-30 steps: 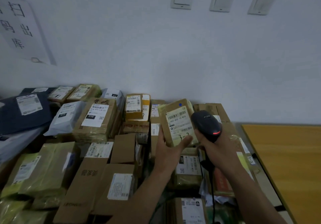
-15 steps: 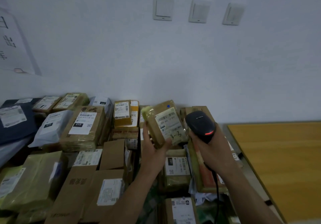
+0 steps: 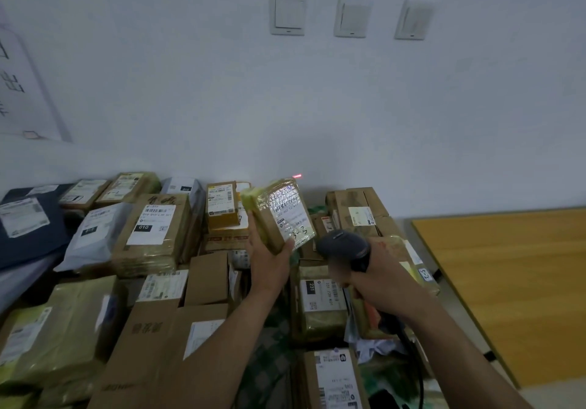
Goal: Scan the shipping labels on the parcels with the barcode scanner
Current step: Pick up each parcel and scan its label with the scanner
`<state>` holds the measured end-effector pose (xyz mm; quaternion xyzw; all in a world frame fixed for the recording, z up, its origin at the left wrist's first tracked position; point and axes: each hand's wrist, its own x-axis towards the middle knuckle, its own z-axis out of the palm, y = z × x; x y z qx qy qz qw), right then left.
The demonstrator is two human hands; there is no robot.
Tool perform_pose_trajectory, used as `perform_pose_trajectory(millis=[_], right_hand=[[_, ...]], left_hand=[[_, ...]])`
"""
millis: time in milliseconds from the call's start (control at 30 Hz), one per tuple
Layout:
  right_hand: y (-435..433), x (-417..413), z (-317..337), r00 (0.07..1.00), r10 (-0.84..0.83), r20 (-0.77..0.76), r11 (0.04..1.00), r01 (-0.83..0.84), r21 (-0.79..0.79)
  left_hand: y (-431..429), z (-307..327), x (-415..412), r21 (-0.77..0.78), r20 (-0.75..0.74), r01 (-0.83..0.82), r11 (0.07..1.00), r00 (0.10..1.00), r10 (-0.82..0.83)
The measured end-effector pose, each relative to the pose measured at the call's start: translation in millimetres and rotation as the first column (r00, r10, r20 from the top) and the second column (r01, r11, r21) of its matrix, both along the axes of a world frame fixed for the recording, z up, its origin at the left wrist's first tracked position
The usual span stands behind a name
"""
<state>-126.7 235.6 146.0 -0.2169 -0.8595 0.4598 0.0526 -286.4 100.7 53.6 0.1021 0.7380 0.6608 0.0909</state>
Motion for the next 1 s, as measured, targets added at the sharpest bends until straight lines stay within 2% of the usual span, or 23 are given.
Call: perform_pose_trajectory(millis=[700,833,1000], right_hand=[[12.5,-16.1,-3.7,0.998,0.044,0.041,0.999,-0.043,-0.023],[29.9,-20.5,-7.5,0.997,-0.078,-0.003,0.995,0.078,-0.057],[51.8,-22.2,-19.2,0.990,-0.141,0.028,0.990,0.141,-0.024]], left_hand=[[-1.4,-12.4,-20.1,-0.070,0.032,-0.016,0.997,0.999,0.018],[-2.0,-8.9,-29.0,-0.028,0.095,0.002,1.000,0.995,0.001],[2.3,-2.9,-36.9,-0.047,0.198,0.140,0.989,0.972,-0.128]])
